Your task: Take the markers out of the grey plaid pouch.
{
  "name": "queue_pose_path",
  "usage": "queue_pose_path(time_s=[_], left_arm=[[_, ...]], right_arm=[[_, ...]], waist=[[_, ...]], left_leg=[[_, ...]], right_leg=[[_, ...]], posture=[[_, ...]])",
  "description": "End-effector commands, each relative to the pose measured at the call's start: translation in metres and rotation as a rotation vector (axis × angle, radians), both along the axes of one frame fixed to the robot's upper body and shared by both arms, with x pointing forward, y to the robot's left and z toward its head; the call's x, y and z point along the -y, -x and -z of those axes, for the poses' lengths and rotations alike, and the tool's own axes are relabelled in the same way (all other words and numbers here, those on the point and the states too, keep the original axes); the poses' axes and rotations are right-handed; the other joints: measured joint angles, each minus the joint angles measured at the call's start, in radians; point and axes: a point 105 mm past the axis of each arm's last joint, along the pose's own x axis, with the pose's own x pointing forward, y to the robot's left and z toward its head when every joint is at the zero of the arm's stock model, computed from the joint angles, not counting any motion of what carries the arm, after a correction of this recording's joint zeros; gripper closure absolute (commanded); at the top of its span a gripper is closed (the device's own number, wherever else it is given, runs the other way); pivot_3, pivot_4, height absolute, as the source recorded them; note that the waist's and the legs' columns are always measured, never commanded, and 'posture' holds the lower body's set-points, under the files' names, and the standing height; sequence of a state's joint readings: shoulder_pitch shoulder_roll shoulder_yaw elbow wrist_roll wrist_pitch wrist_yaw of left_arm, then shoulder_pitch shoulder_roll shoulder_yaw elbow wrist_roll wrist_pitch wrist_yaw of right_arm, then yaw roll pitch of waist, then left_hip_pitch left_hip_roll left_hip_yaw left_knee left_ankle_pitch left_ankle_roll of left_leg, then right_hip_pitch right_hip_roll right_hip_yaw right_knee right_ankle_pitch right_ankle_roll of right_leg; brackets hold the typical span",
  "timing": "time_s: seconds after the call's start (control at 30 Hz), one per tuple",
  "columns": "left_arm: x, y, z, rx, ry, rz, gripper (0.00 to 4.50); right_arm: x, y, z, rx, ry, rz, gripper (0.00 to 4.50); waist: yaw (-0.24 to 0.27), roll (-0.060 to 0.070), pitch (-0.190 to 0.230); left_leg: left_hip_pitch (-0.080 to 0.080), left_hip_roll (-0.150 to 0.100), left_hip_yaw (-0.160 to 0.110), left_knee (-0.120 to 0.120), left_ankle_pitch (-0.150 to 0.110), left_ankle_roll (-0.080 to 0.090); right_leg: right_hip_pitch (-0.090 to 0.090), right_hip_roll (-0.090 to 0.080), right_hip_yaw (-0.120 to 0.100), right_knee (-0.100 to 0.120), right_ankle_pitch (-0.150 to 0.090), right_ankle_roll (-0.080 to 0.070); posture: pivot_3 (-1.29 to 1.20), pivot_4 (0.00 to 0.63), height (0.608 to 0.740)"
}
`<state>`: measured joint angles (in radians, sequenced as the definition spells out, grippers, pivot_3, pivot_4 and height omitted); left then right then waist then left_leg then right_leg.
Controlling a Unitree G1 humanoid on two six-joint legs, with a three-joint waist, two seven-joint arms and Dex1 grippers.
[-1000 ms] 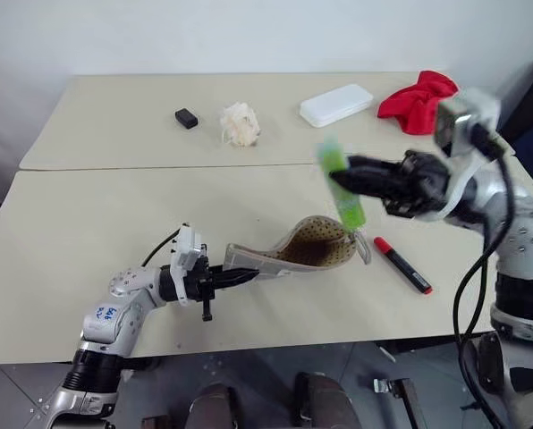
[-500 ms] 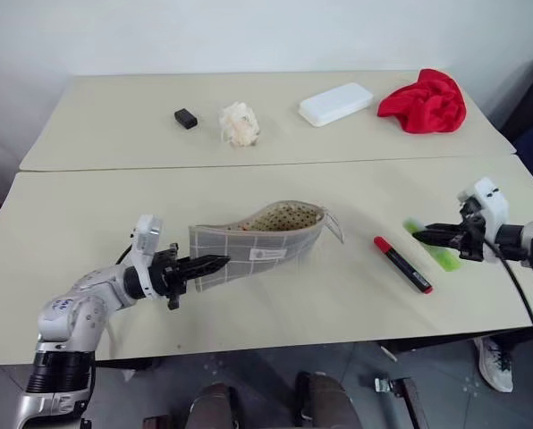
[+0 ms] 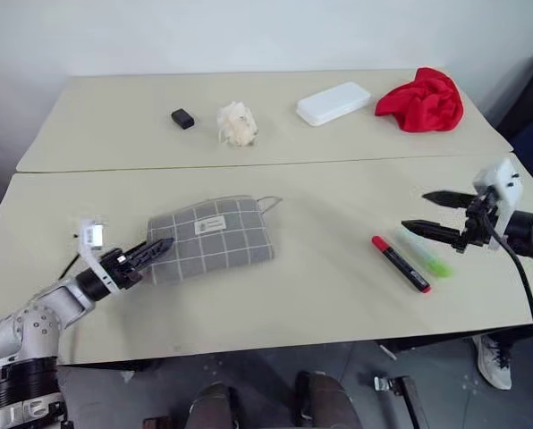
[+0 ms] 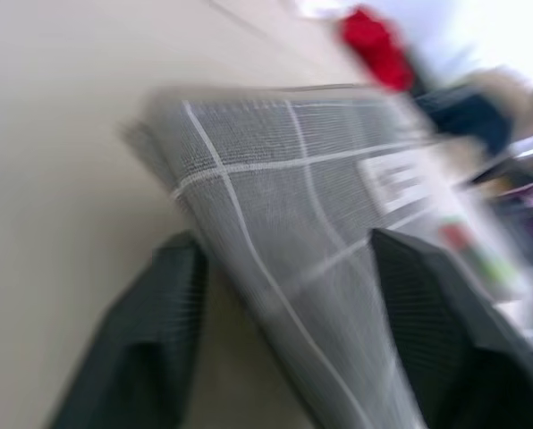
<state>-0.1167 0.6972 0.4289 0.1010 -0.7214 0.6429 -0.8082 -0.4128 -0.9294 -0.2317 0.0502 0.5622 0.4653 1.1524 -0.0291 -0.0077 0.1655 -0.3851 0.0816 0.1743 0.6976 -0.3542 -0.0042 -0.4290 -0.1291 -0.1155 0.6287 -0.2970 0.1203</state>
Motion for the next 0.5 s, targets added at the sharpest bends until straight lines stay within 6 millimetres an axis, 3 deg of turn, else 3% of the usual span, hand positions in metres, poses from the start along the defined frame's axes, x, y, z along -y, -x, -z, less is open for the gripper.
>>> queue_pose_path(time_s=[0.03,0.13,0.27,0.4,0.5], left_arm=[[-0.015,0.012,-0.009,0.171,-0.311,0.070,0.51],[-0.027,0.020,-0.008,0.226,-0.493,0.108,0.51],[-0.024,0.027,-0.019,0.311,-0.545,0.113,0.01],[-0.010,0.044,-0.033,0.414,-0.588,0.176,0.01],[0.000,0.053,-0.032,0.407,-0.612,0.204,0.01]], right_arm=[[-0.046,0.028,-0.011,0.077,-0.078,-0.200,0.08],[-0.069,0.041,-0.002,0.158,-0.131,-0.264,0.08],[-0.086,0.055,0.011,0.116,-0.240,-0.275,0.00],[-0.083,0.068,0.033,0.176,-0.094,-0.327,0.00],[-0.075,0.065,0.034,0.234,-0.072,-0.290,0.00]], waist=[[0.002,0.000,0.000],[0.010,0.000,0.000],[0.026,0.000,0.000],[0.028,-0.001,0.000],[0.026,0.000,0.000]], left_leg=[[0.000,0.000,0.000,0.000,0.000,-0.001],[0.000,0.000,0.000,0.001,-0.001,-0.001],[0.000,-0.001,0.000,0.001,-0.001,0.001],[0.000,-0.001,0.000,0.001,-0.002,0.001],[0.000,-0.001,0.001,0.001,-0.002,0.001]], right_leg=[[0.000,0.000,0.000,0.000,0.000,0.000],[0.000,-0.001,0.000,0.000,0.000,0.000],[0.000,-0.001,0.000,0.000,0.000,0.000],[0.000,-0.002,0.000,0.000,0.000,0.000],[0.000,-0.001,0.000,0.000,0.000,0.000]], posture=[[0.00,0.150,0.740],[0.00,0.150,0.740],[0.00,0.150,0.740],[0.00,0.150,0.740],[0.00,0.150,0.740]])
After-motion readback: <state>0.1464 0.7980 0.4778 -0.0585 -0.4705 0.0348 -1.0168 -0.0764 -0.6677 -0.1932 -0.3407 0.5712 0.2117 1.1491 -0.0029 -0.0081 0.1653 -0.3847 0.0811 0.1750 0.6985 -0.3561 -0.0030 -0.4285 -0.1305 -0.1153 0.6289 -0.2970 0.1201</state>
